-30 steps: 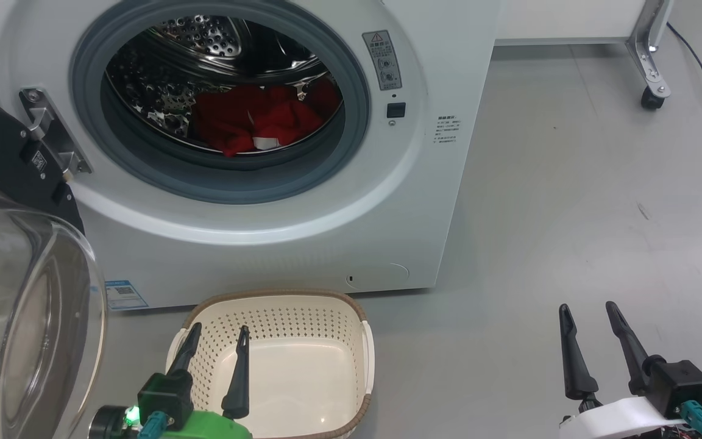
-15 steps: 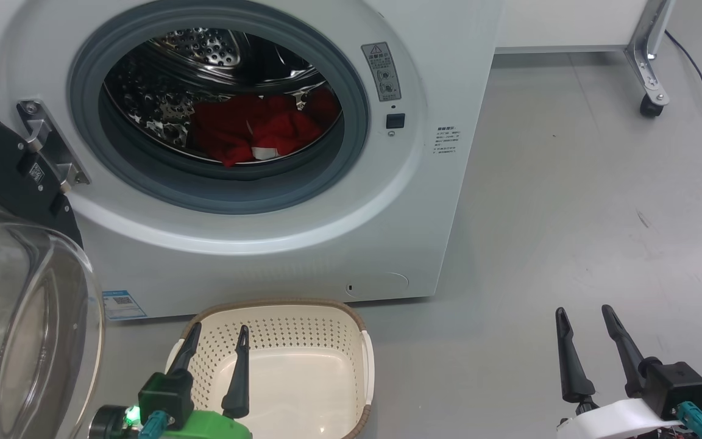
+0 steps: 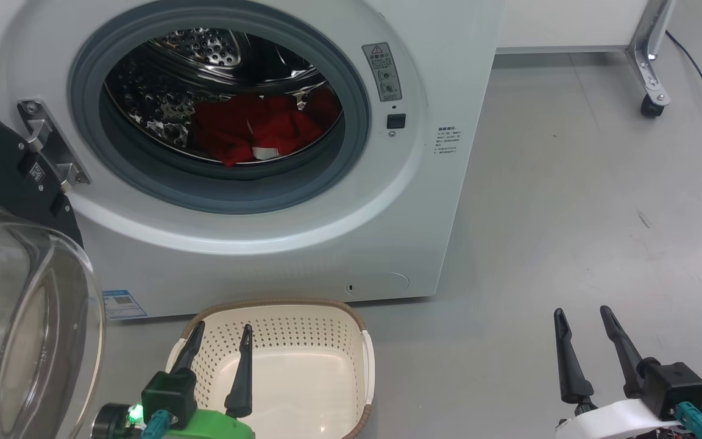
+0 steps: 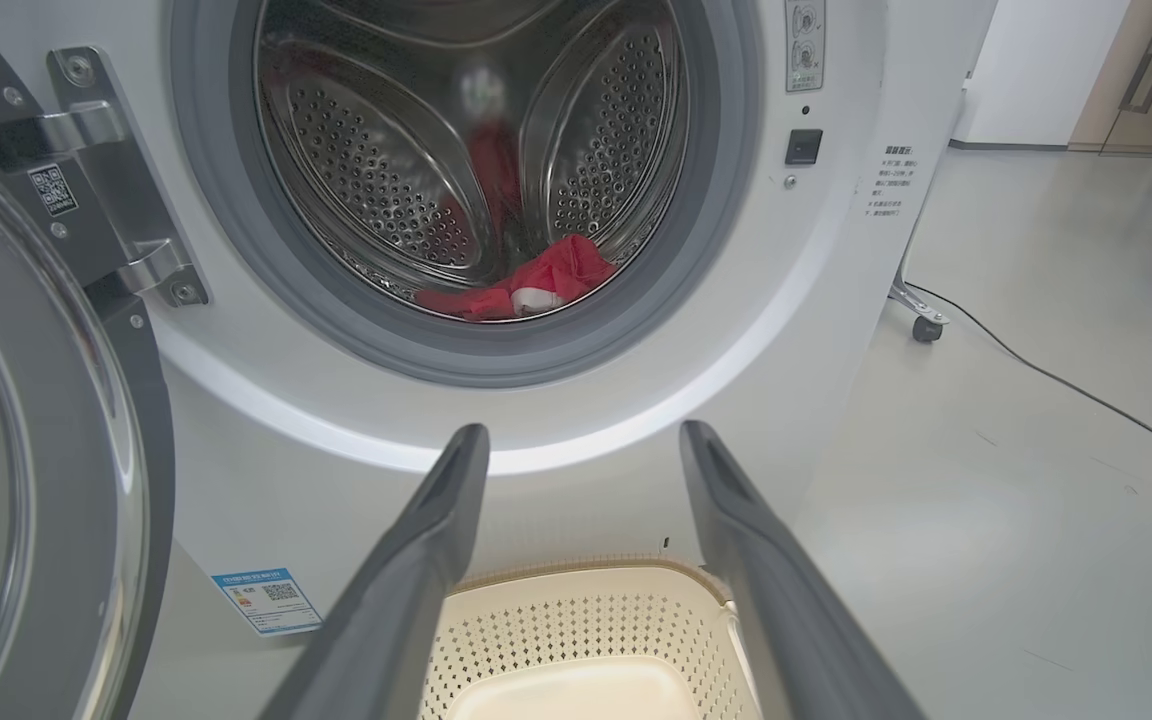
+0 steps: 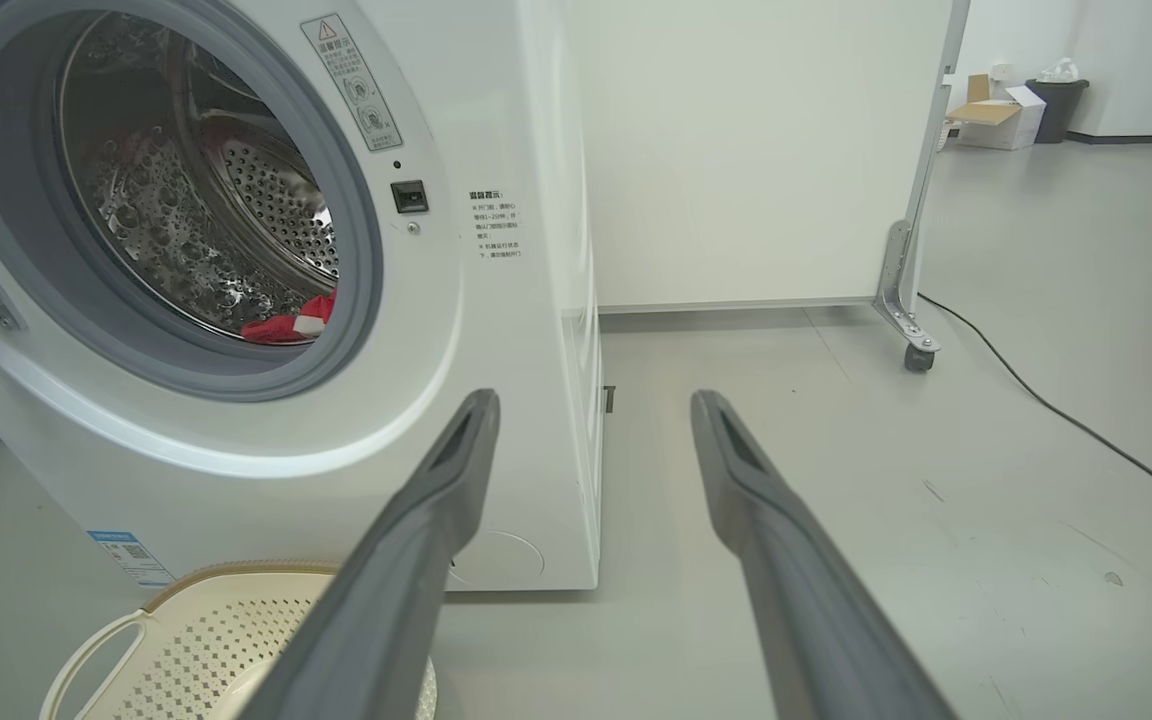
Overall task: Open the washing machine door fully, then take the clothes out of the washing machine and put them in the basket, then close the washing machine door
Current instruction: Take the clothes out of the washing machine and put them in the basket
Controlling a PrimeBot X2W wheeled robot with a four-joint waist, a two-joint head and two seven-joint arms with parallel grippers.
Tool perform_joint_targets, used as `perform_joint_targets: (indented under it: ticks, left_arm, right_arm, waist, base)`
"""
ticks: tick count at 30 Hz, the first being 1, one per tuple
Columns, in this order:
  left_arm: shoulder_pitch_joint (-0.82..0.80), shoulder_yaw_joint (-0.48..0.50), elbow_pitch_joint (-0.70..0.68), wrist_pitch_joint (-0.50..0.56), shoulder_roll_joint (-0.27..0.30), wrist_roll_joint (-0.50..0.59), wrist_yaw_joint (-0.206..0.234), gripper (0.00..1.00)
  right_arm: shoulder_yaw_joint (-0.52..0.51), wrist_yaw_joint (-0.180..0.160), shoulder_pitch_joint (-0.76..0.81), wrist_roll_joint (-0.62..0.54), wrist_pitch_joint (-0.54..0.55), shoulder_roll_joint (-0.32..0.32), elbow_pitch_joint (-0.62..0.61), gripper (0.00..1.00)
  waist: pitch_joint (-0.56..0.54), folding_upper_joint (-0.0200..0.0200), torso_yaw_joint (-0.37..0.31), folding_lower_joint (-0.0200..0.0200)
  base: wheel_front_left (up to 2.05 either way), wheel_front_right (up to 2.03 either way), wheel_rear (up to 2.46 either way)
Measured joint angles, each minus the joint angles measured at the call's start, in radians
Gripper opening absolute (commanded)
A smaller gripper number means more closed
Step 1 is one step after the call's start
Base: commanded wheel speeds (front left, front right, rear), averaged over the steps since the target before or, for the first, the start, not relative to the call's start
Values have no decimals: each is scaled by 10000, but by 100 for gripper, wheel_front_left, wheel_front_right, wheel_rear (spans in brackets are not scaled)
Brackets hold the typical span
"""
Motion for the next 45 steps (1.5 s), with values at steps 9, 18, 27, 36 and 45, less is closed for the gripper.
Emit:
perform_joint_targets:
  ticks: [9,18,27,36,45]
  left_arm:
    - [-584,-63,-169,0,0,-217,19,100]
    - [-1792,-81,-437,0,-2,-633,61,100]
    - [-3276,33,-33,447,-23,-1041,59,100]
    - [-5192,391,403,1906,148,-1511,-224,100]
    - [-7235,748,754,3923,802,-2050,-566,100]
  right_arm:
    - [-12,13,-14,-82,0,0,-205,100]
    - [-13,190,-449,-290,0,-2,-523,100]
    - [54,282,-1019,-245,0,-8,-709,100]
    - [245,384,-1940,155,0,-31,-953,100]
    - [410,451,-2921,690,0,-50,-1104,100]
  waist:
    - [427,0,-34,0]
    - [1400,0,-137,0]
    - [2582,0,-392,0]
    - [3800,0,-842,0]
    - [5048,0,-1354,1]
  base:
    - [0,0,0]
    - [0,0,0]
    - [0,0,0]
    - [0,0,0]
    - [0,0,0]
